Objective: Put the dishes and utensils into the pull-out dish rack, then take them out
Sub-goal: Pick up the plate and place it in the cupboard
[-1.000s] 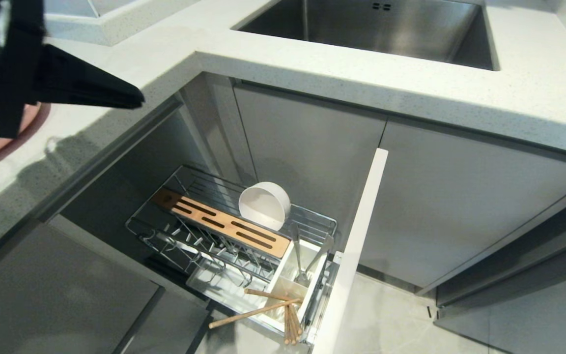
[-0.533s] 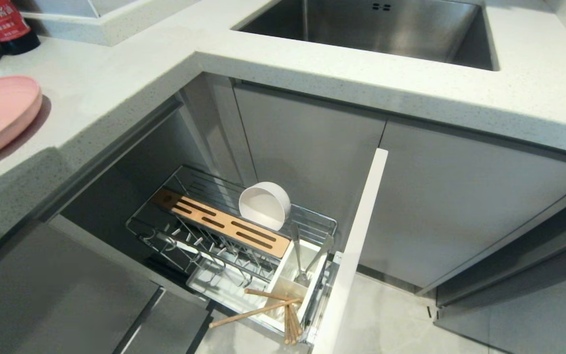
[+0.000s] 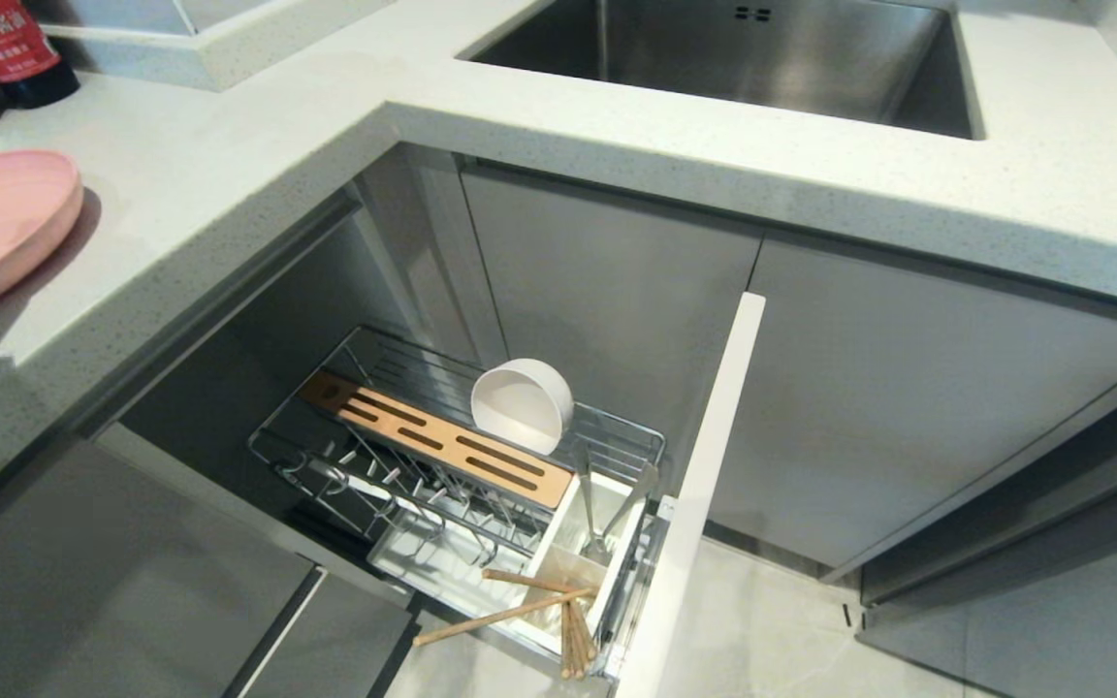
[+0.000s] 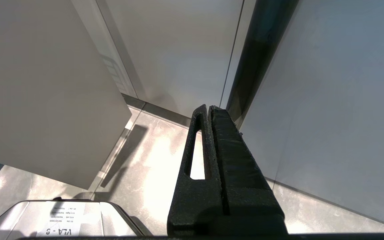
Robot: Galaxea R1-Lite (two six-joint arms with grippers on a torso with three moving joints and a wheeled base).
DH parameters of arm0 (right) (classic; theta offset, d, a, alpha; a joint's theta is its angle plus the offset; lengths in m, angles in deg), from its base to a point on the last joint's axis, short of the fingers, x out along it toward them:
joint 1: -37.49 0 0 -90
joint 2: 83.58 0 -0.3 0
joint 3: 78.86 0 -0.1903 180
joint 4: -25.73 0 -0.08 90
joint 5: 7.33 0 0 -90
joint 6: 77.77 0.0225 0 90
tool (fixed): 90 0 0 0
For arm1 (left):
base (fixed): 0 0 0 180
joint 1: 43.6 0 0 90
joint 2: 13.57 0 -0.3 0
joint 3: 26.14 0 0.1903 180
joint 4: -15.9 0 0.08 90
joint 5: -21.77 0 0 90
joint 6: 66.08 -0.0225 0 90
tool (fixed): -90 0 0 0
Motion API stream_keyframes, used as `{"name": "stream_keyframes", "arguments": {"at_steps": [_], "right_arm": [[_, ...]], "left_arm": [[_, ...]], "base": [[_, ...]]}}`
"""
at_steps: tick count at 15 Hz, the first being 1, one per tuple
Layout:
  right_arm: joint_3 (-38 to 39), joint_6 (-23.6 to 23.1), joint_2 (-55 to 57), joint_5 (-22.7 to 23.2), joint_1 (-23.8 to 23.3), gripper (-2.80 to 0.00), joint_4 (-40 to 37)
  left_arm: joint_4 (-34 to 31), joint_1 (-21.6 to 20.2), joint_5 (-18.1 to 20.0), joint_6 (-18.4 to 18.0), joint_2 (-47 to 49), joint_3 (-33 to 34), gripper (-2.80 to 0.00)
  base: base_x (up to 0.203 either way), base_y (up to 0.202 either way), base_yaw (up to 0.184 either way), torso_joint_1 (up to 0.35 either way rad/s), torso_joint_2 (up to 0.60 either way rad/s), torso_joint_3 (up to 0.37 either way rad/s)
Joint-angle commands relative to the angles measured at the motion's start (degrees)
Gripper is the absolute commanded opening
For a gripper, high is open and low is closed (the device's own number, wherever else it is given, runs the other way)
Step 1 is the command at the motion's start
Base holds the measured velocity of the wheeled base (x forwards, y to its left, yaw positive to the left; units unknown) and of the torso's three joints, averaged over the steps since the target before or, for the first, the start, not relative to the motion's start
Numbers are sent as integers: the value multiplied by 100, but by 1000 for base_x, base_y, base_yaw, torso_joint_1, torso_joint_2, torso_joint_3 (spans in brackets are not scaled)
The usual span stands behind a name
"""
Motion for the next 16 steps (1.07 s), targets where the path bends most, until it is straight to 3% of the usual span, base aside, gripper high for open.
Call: {"name": "stream_keyframes", "arguments": {"at_steps": [1,3,11,16], "right_arm": [[0,-7,2,1,1,-280,-4],[0,-2,2,1,1,-280,3],[0,-3,2,1,1,-280,1],[0,-5,2,1,1,-280,1]], "left_arm": [[222,-3,-141,-1,109,197,0],[474,-3,-240,-2,282,301,0],[494,-3,-349,-2,856,298,0],[515,-3,-642,-2,989,294,0]], "base": [[0,0,0,0,0,0],[0,0,0,0,0,0],[0,0,0,0,0,0],[0,0,0,0,0,0]]}}
